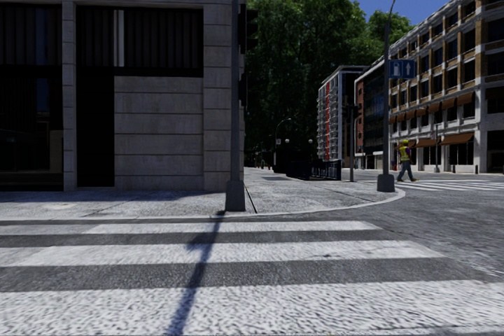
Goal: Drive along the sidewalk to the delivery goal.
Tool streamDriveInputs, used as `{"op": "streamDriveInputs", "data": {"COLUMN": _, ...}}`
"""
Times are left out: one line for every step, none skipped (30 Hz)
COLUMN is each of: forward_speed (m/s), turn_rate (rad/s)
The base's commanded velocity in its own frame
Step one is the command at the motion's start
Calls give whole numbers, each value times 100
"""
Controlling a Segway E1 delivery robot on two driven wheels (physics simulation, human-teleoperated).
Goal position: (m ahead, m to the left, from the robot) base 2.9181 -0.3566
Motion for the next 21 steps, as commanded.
{"op": "streamDriveInputs", "data": {"forward_speed": 80, "turn_rate": 0}}
{"op": "streamDriveInputs", "data": {"forward_speed": 80, "turn_rate": 0}}
{"op": "streamDriveInputs", "data": {"forward_speed": 80, "turn_rate": 0}}
{"op": "streamDriveInputs", "data": {"forward_speed": 80, "turn_rate": 0}}
{"op": "streamDriveInputs", "data": {"forward_speed": 80, "turn_rate": 0}}
{"op": "streamDriveInputs", "data": {"forward_speed": 80, "turn_rate": 0}}
{"op": "streamDriveInputs", "data": {"forward_speed": 80, "turn_rate": 0}}
{"op": "streamDriveInputs", "data": {"forward_speed": 80, "turn_rate": 0}}
{"op": "streamDriveInputs", "data": {"forward_speed": 80, "turn_rate": 0}}
{"op": "streamDriveInputs", "data": {"forward_speed": 80, "turn_rate": 0}}
{"op": "streamDriveInputs", "data": {"forward_speed": 80, "turn_rate": 0}}
{"op": "streamDriveInputs", "data": {"forward_speed": 80, "turn_rate": 0}}
{"op": "streamDriveInputs", "data": {"forward_speed": 80, "turn_rate": 0}}
{"op": "streamDriveInputs", "data": {"forward_speed": 80, "turn_rate": 0}}
{"op": "streamDriveInputs", "data": {"forward_speed": 80, "turn_rate": 0}}
{"op": "streamDriveInputs", "data": {"forward_speed": 80, "turn_rate": 0}}
{"op": "streamDriveInputs", "data": {"forward_speed": 80, "turn_rate": 0}}
{"op": "streamDriveInputs", "data": {"forward_speed": 80, "turn_rate": 0}}
{"op": "streamDriveInputs", "data": {"forward_speed": 80, "turn_rate": 0}}
{"op": "streamDriveInputs", "data": {"forward_speed": 80, "turn_rate": 0}}
{"op": "streamDriveInputs", "data": {"forward_speed": 80, "turn_rate": 0}}
